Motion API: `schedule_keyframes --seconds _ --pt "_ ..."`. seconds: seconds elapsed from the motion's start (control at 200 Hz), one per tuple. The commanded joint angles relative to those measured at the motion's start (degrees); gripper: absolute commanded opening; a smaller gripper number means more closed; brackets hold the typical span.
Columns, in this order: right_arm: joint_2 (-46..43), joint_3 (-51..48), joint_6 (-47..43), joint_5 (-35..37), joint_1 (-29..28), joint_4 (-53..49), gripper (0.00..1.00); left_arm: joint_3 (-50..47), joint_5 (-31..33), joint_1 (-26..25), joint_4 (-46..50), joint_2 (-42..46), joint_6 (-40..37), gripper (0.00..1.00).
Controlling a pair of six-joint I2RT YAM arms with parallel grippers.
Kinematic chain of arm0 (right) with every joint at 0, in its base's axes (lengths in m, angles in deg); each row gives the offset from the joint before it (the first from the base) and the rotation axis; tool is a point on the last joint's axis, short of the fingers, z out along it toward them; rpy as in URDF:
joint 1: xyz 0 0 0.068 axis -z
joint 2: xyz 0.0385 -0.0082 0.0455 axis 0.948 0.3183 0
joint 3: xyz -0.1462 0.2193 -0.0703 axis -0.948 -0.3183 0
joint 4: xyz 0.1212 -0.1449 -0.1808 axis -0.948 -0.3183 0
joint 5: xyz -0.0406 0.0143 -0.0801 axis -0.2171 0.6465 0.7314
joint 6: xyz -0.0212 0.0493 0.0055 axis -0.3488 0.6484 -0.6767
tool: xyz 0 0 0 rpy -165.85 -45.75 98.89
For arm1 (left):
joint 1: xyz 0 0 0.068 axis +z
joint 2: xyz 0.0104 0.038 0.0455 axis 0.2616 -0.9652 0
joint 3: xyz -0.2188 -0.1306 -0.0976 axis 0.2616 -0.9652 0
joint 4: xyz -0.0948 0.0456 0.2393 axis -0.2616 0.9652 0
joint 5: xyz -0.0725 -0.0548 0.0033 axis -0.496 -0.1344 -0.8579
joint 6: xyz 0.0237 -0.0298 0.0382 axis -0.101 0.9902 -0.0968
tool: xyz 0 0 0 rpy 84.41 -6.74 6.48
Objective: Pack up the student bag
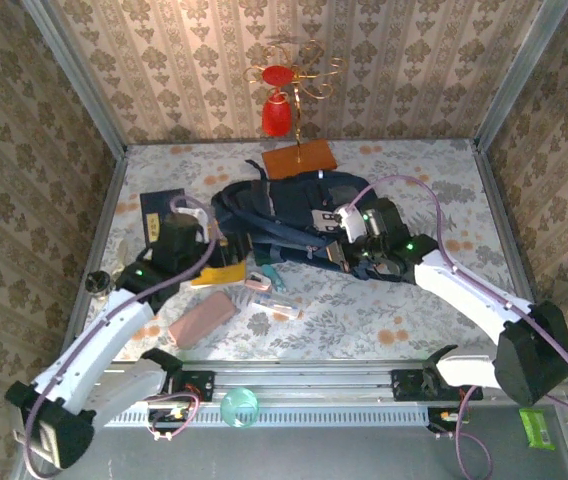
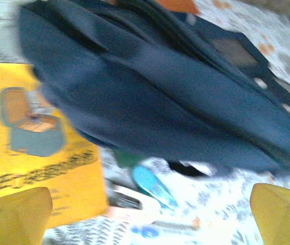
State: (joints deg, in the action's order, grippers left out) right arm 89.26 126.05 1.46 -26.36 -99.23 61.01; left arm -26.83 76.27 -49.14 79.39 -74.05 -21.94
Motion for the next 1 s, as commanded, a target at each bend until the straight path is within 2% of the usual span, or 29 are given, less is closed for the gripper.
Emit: schedule_keyframes --seconds 0.0,0.11,0.285,0.605,0.81,0.995 --pt "0.24 5.26 6.98 -6.51 0.02 -1.69 0.00 -0.06 7.72 -10.16 -0.18 -0.95 -1.54 0.99" --pt "0.36 7.14 8.08 -8.35 0.02 -2.74 0.00 3.12 9.93 -17.28 -0.98 -6.47 -2.94 0.93" --pt "1.25 9.02 8.79 -10.41 0.03 -3.75 0.00 9.30 10.79 -21.66 -0.85 -15.87 -4.23 0.87" --pt "2.63 9.31 9.40 -10.93 0.04 -2.55 0.00 15.12 13.50 -22.50 -5.94 -26.98 -8.71 0.67" --pt "3.06 9.50 8.72 -10.84 0.02 -3.02 0.00 15.82 16.24 -21.97 -9.11 -29.23 -11.92 0.49" --pt "3.24 10.32 6.86 -11.20 0.02 -4.85 0.00 16.50 15.23 -21.18 -11.29 -30.87 -14.34 0.40"
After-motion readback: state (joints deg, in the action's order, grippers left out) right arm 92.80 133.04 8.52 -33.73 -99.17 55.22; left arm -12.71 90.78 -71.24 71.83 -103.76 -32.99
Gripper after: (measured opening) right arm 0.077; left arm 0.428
